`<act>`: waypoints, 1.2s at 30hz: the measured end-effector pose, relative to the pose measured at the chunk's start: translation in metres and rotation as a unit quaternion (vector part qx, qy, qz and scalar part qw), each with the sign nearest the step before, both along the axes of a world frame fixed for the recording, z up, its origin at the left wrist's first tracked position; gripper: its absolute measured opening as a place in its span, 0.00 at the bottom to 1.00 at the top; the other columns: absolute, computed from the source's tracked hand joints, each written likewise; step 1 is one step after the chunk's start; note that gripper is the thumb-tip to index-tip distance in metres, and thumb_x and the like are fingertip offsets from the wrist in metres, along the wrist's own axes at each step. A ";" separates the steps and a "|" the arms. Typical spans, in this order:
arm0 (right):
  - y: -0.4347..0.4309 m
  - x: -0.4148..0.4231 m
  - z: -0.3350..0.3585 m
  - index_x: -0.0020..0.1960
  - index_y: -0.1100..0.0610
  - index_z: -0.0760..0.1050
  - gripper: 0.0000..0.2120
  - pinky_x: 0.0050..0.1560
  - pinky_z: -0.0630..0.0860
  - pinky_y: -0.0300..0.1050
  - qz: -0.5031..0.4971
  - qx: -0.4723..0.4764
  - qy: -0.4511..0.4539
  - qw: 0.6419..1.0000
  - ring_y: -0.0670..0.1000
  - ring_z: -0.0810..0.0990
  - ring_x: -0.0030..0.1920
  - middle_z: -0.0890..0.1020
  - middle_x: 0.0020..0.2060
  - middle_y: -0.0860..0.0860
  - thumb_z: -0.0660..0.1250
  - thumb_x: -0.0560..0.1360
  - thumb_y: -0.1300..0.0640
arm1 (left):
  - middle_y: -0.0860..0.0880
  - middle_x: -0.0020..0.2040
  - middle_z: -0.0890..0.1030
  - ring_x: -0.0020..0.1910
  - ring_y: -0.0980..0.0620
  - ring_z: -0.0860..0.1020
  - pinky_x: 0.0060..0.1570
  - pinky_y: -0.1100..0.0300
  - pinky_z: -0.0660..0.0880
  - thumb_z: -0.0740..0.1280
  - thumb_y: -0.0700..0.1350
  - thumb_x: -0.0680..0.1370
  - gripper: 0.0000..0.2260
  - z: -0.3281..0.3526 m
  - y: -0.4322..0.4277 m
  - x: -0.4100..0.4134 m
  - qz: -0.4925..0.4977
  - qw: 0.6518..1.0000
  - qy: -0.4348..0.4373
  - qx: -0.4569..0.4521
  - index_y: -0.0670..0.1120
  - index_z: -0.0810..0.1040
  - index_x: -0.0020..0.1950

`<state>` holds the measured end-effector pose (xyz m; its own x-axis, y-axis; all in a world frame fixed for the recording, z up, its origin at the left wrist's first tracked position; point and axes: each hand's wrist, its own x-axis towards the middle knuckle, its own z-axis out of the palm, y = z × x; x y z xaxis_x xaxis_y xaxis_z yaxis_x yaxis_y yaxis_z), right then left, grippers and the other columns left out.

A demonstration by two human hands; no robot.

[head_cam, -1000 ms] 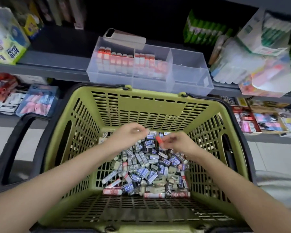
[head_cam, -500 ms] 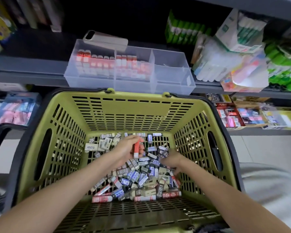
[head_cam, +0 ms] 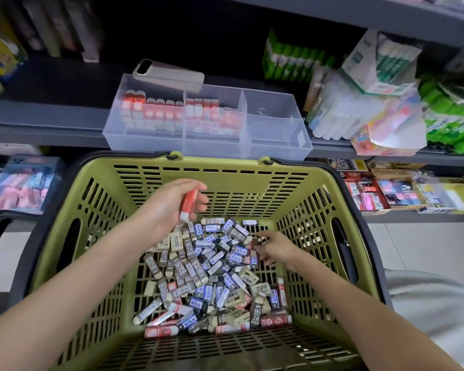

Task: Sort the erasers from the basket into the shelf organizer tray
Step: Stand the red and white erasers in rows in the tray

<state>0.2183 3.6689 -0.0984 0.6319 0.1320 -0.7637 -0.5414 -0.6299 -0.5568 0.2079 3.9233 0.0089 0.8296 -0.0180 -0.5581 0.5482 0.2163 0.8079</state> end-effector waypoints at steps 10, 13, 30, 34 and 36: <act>0.015 -0.006 -0.018 0.53 0.63 0.76 0.13 0.45 0.77 0.47 -0.005 -0.110 -0.111 0.988 0.49 0.79 0.40 0.81 0.42 0.51 0.71 0.72 0.58 | 0.47 0.35 0.78 0.30 0.54 0.75 0.25 0.65 0.67 0.56 0.42 0.82 0.11 0.005 0.005 -0.005 0.064 0.996 0.011 -0.063 0.42 0.76 0.48; 0.028 -0.002 -0.015 0.69 0.62 0.64 0.28 0.36 0.75 0.36 -0.024 -0.079 -0.099 0.992 0.46 0.75 0.41 0.77 0.54 0.55 0.67 0.71 0.68 | 0.47 0.34 0.78 0.30 0.54 0.75 0.26 0.64 0.67 0.59 0.43 0.81 0.08 0.002 0.003 -0.005 0.071 0.995 0.021 -0.063 0.42 0.76 0.48; 0.045 0.008 0.044 0.50 0.66 0.76 0.08 0.45 0.79 0.40 -0.049 0.220 0.080 0.971 0.51 0.83 0.43 0.83 0.43 0.56 0.67 0.71 0.70 | 0.45 0.48 0.77 0.46 0.51 0.75 0.46 0.57 0.71 0.66 0.57 0.71 0.23 -0.062 -0.043 -0.034 -0.166 0.981 0.081 -0.054 0.43 0.72 0.59; 0.040 0.002 0.047 0.58 0.67 0.74 0.16 0.51 0.80 0.43 -0.062 0.262 0.131 0.954 0.55 0.82 0.50 0.82 0.51 0.60 0.64 0.71 0.73 | 0.46 0.41 0.78 0.34 0.54 0.76 0.32 0.62 0.73 0.65 0.51 0.76 0.18 -0.071 -0.047 -0.042 -0.114 0.982 0.123 -0.087 0.43 0.72 0.62; 0.024 0.006 0.045 0.66 0.64 0.68 0.23 0.49 0.79 0.43 -0.005 0.156 0.112 0.981 0.54 0.80 0.54 0.78 0.59 0.59 0.66 0.72 0.71 | 0.46 0.38 0.76 0.29 0.54 0.74 0.24 0.65 0.70 0.63 0.47 0.78 0.12 -0.076 -0.044 -0.042 -0.088 0.986 0.123 -0.075 0.44 0.73 0.60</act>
<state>0.2242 3.6933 -0.0532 0.4560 0.3766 -0.8064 -0.6774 -0.4408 -0.5889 0.1661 3.8793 -0.0675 0.6465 -0.2462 -0.7221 0.7629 0.2074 0.6124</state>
